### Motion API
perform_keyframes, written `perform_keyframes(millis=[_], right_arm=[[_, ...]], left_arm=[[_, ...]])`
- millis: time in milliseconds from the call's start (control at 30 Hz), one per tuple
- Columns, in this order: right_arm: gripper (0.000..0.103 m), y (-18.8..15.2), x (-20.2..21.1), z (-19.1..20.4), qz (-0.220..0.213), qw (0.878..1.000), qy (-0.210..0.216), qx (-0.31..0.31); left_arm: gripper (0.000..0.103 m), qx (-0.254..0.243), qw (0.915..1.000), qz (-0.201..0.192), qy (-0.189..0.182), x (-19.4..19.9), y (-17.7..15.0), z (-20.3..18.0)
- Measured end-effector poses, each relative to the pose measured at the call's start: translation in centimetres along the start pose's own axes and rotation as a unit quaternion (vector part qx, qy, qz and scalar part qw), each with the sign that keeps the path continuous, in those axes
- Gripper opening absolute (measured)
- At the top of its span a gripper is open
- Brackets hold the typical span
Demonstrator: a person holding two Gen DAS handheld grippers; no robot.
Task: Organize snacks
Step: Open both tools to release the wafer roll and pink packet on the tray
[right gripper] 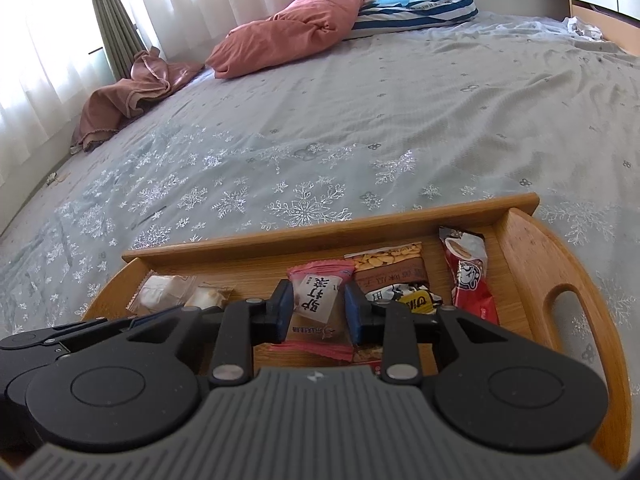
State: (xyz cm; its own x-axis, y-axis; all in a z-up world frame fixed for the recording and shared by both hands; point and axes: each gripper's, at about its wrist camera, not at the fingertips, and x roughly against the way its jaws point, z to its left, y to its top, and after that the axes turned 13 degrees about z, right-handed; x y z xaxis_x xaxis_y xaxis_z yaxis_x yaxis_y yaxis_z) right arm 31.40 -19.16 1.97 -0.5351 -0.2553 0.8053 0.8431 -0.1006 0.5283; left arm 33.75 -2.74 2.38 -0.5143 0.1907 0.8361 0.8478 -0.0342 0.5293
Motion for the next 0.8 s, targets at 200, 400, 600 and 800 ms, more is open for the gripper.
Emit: perform_keyframes(millis=[200, 400, 600, 800], right_arm=[[0.039, 0.0, 0.8, 0.0, -0.006, 1.000, 0.001, 0.002], [0.048, -0.2, 1.9, 0.1, -0.015, 1.000, 0.000, 0.001], [0.059, -0.5, 3.0, 0.5, -0.022, 1.000, -0.011, 0.014], [0.067, -1.0, 4.3, 0.7, -0.037, 0.999, -0.026, 0.024]], left_arm=[[0.036, -0.003, 1.0000, -0.002, 0.003, 0.5, -0.1, -0.1], [0.050, 0.000, 1.0000, -0.005, 0.002, 1.5, -0.4, 0.1], [0.066, 0.002, 0.9998, -0.014, 0.014, 3.0, -0.7, 0.3], [0.078, 0.002, 0.9994, -0.022, 0.027, 4.6, -1.4, 0.3]])
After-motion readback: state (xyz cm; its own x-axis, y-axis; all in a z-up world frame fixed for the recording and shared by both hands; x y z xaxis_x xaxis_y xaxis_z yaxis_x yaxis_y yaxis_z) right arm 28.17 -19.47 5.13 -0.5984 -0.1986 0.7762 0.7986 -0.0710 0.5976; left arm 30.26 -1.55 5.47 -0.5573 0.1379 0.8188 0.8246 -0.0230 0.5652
